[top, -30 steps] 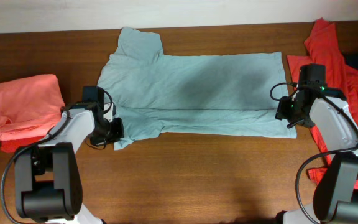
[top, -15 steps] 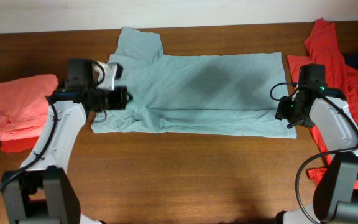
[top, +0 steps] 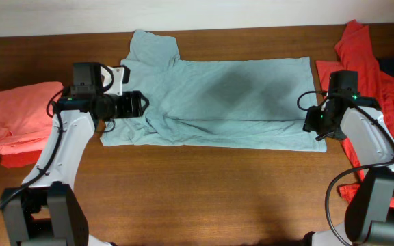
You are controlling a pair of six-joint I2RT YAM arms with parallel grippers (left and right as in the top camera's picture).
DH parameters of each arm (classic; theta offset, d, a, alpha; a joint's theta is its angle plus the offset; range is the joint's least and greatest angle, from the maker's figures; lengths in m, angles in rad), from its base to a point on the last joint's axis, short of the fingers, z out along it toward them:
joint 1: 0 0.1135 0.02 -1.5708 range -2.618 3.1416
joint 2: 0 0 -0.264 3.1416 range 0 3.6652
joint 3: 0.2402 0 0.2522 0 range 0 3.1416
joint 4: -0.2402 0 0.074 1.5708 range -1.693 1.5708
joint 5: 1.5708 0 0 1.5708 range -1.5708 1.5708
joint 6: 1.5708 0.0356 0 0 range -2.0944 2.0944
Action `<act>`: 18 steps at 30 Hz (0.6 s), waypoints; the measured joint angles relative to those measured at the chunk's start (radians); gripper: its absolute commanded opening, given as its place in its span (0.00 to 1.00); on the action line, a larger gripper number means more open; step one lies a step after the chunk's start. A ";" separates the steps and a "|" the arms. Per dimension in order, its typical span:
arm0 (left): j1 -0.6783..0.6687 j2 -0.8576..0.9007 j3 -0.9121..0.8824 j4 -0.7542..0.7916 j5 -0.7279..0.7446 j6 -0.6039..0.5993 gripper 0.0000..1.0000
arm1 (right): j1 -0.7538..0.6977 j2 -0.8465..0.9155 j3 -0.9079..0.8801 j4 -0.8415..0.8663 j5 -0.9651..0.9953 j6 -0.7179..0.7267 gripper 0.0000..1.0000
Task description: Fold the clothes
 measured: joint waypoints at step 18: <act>-0.036 0.274 -0.004 0.062 -0.037 0.003 0.00 | 0.000 0.000 0.000 0.000 0.000 0.000 0.63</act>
